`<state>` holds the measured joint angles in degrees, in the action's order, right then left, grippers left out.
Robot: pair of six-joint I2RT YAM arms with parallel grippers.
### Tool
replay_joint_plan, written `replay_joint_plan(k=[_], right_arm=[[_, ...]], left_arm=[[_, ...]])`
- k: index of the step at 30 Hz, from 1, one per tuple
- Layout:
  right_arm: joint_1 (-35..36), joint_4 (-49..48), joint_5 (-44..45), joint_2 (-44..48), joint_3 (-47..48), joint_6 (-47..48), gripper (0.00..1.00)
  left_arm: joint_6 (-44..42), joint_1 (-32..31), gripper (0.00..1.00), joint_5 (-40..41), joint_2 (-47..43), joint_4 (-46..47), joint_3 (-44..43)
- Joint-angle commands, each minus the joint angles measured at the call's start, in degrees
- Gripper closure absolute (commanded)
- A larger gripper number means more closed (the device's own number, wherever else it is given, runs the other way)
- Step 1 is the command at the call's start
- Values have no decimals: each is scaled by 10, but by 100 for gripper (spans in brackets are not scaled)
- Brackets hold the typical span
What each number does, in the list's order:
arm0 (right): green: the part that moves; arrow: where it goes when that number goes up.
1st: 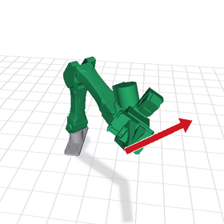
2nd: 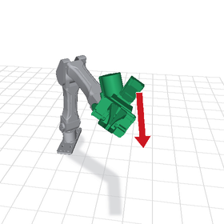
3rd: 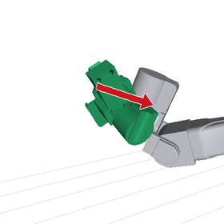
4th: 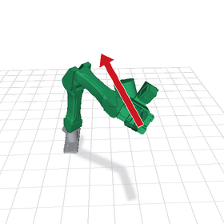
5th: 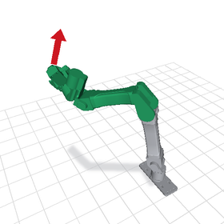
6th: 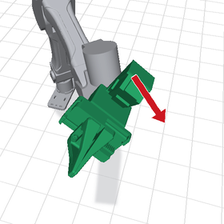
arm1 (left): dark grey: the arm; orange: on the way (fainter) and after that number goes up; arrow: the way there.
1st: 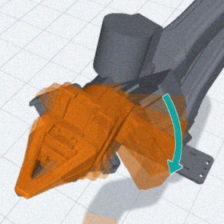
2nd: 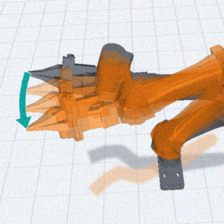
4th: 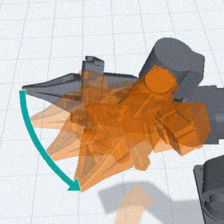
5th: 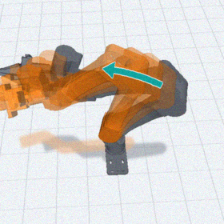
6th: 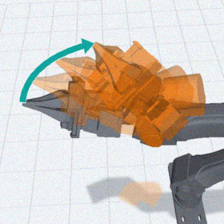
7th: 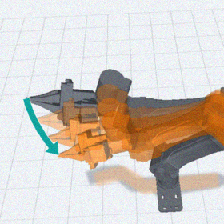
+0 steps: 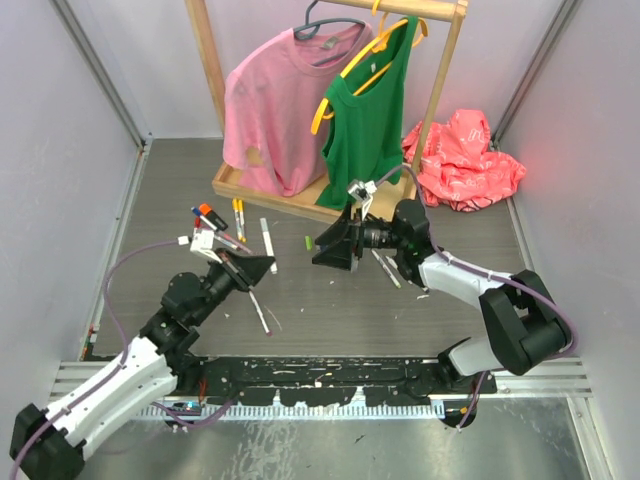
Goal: Open the pen caps
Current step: Pick up the pen from the center of the board.
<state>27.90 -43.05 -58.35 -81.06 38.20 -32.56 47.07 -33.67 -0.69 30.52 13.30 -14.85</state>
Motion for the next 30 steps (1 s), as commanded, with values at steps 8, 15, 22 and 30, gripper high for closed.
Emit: replay_joint_plan(k=[8, 15, 22, 30], right_arm=[[0, -121, 66, 7, -12, -120, 1], [4, -96, 75, -11, -7, -137, 5], [29, -75, 75, -15, 0, -133, 18], [48, -62, 71, -26, 8, -122, 44]], left_arm=[[-92, -182, 100, 120, 141, 214, -53], [-101, -219, 100, 138, 194, 246, -70], [-101, -233, 100, 149, 221, 258, -78], [-100, -235, 100, 147, 226, 257, -81]])
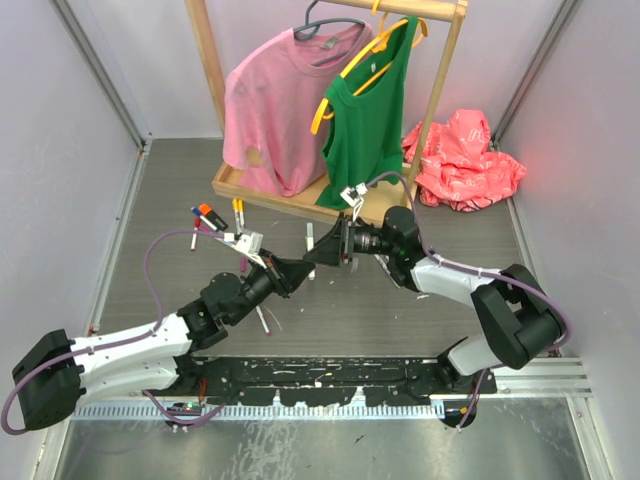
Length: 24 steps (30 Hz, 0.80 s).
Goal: Open the pen caps
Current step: Pick up the pen from the center of the board.
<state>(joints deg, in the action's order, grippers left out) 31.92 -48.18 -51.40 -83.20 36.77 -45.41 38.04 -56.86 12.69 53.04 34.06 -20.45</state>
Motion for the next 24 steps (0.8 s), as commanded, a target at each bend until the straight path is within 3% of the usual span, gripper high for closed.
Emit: replay_joint_plan(k=[1, 7, 14, 17, 20, 24], right_arm=[[9, -10, 0, -5, 23, 7, 45], [10, -15, -5, -2, 25, 4, 58], [10, -29, -20, -3, 29, 9, 90], [10, -20, -25, 1, 33, 24, 98], [7, 1, -27, 6, 40, 46, 99], [3, 50, -37, 4, 56, 84, 99]], left_arm=[[-9, -4, 100, 14, 3, 50, -26], [-7, -4, 100, 13, 7, 50, -27], [-7, -5, 99, 18, 7, 42, -27], [-22, -5, 76, 27, -7, 8, -28], [-45, -5, 52, 36, -36, -31, -23], [-72, -5, 31, 50, -105, -94, -19]])
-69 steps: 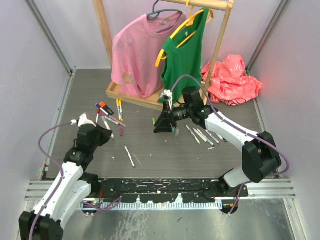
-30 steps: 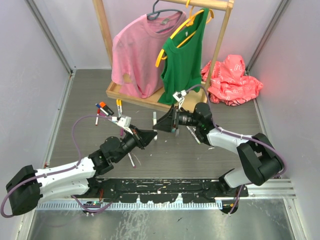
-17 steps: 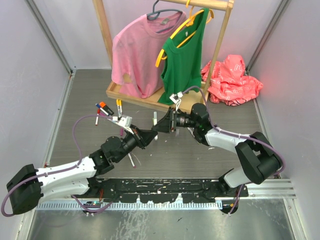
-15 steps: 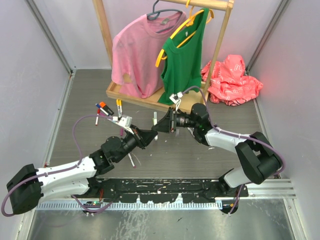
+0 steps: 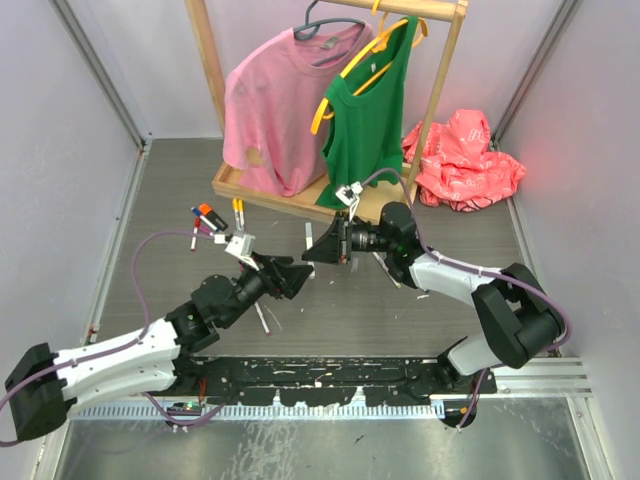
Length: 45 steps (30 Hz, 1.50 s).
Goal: Open the pen caps
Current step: Pick up the pen from the center of the board, then open the pen cap from the pen.
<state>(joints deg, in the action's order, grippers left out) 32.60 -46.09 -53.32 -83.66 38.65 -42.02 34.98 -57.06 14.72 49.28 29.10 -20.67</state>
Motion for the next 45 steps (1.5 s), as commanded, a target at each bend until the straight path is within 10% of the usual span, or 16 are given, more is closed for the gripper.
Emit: replay_joint_plan(k=[1, 9, 22, 45], right_arm=[[-4, 46, -23, 7, 44, 63, 99], [-6, 180, -81, -18, 100, 164, 99], [-6, 214, -130, -14, 117, 197, 99], [-6, 223, -150, -19, 124, 195, 99]], left_arm=[[-51, -3, 27, 31, -88, -60, -16], [-35, 29, 1, -37, -179, -135, -48], [138, 226, 2, -350, 2, -72, -147], [183, 227, 57, -340, 93, -10, -142]])
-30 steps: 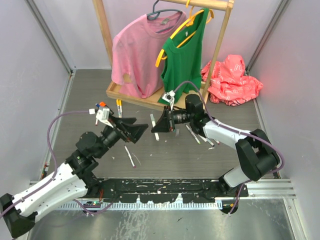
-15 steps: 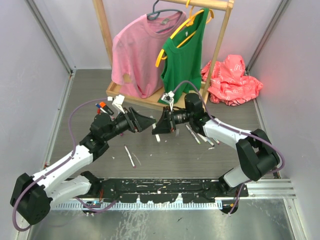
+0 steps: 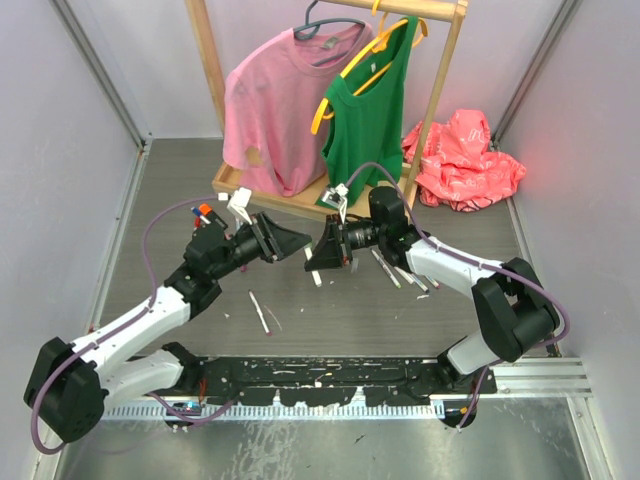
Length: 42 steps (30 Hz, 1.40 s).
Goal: Open the pen caps
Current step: Open the pen cap from the pen.
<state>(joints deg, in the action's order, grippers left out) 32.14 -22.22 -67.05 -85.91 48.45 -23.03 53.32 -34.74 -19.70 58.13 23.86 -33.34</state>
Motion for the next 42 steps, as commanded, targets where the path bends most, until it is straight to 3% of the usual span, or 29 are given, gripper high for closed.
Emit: replay_joint_plan(k=[1, 9, 13, 19, 22, 23, 31, 42], right_arm=[[-1, -16, -12, 2, 26, 5, 99], [-1, -16, -13, 1, 26, 2, 99], [-1, -16, -14, 1, 27, 1, 99], [-1, -18, -16, 0, 27, -2, 99], [-1, -22, -17, 0, 26, -9, 99], [-1, -29, -17, 0, 25, -16, 99], [22, -76, -17, -15, 9, -60, 99], [66, -41, -19, -49, 27, -45, 99]], left_arm=[[0, 4, 57, 4, 7, 43, -15], [0, 4, 60, 0, 20, 45, -19], [2, 4, 73, -1, 22, 43, -23], [-7, 4, 82, -2, 27, 37, -30], [-33, 4, 99, -2, 25, 33, -37], [-49, 5, 100, -2, 21, 31, -39], [-190, 41, 100, 92, -48, 34, -58], [-130, 174, 100, 82, -82, 27, -92]])
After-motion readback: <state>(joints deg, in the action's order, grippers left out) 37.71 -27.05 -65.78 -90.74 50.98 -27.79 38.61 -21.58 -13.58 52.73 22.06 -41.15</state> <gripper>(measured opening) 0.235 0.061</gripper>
